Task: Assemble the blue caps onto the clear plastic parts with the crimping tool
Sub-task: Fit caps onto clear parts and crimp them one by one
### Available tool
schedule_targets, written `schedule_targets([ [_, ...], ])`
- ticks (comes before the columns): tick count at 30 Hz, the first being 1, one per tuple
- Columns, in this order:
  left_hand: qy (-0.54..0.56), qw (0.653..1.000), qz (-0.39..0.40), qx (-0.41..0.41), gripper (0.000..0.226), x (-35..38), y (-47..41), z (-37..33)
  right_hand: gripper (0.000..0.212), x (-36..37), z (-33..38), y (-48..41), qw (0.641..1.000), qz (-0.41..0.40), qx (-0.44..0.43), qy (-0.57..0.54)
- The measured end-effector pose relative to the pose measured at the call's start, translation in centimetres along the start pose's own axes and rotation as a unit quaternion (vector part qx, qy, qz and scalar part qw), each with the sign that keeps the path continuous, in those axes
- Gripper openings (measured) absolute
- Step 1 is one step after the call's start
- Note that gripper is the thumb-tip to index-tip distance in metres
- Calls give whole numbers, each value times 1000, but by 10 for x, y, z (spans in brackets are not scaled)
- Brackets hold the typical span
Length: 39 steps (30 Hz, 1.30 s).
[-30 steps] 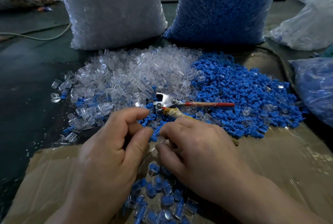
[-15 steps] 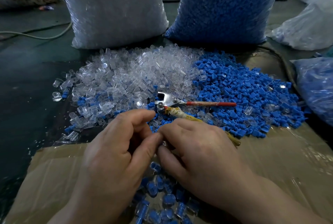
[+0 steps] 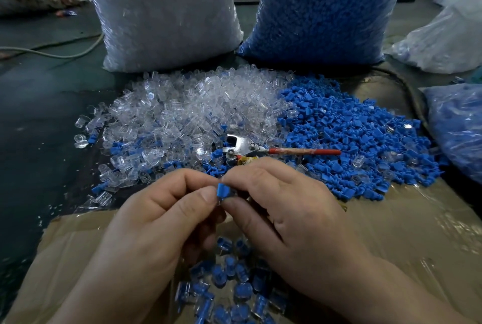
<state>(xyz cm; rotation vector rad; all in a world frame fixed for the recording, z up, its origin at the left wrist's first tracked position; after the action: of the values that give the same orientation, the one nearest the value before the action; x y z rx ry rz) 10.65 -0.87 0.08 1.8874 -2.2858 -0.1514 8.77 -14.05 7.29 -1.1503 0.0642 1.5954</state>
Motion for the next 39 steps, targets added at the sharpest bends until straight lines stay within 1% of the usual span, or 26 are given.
schedule_targets([
  [3,39,999,31,-16,59,5,-2,1,26,-1,-1,1,1000,-11,0,7],
  [7,72,997,15,-8,55,3,-4,-1,28,-3,0,2,1000,-26,-11,14],
  [9,71,997,11,-3,50,2,-3,-1,26,-2,3,1,999,-24,-21,12],
  [12,51,999,-1,0,34,-1,-3,2,24,0,5,0,999,-10,-31,14],
  [15,36,999,-14,11,46,-4,-3,1,24,1,4,-1,1000,-3,-29,11],
  [17,21,999,-24,15,43,-5,-3,1,25,2,4,0,999,-1,-30,18],
  [20,29,999,-36,13,32,-4,-5,2,24,2,3,0,999,-1,-30,29],
  [22,33,998,-43,11,30,-4,-6,3,25,-1,4,0,997,-4,-40,65],
  [23,33,998,-52,12,30,-5,-6,2,28,-2,1,-1,994,-2,-38,103],
  [25,18,997,-78,23,30,-12,-7,1,44,-8,-17,-4,979,14,13,204],
  [26,6,995,-91,29,29,-16,-7,0,55,-9,-31,-4,966,44,59,247],
  [28,-4,994,-105,37,27,-22,-8,-2,73,-7,-64,4,938,133,155,281],
  [30,-1,993,-110,37,32,-25,-8,-3,81,-3,-87,13,916,191,199,291],
  [32,6,993,-115,33,31,-25,-9,-3,81,-3,-95,15,908,206,213,297],
  [34,11,993,-118,29,32,-25,-9,-2,78,-6,-96,11,906,203,207,309],
  [39,16,992,-127,16,37,-24,-10,0,60,-8,-93,3,910,186,185,320],
])
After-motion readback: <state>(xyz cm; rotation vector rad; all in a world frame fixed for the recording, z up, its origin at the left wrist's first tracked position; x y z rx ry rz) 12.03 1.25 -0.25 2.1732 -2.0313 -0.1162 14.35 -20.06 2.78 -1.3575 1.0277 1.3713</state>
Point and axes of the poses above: each hand's wrist, its own y-axis away from the middle knuckle, its own x-axis out of the palm, z = x × y, the point moved 10 cm from there along -y, towards the middle knuckle, and after that the axes turned 6 degrees about -x, right-handed, at the moved point
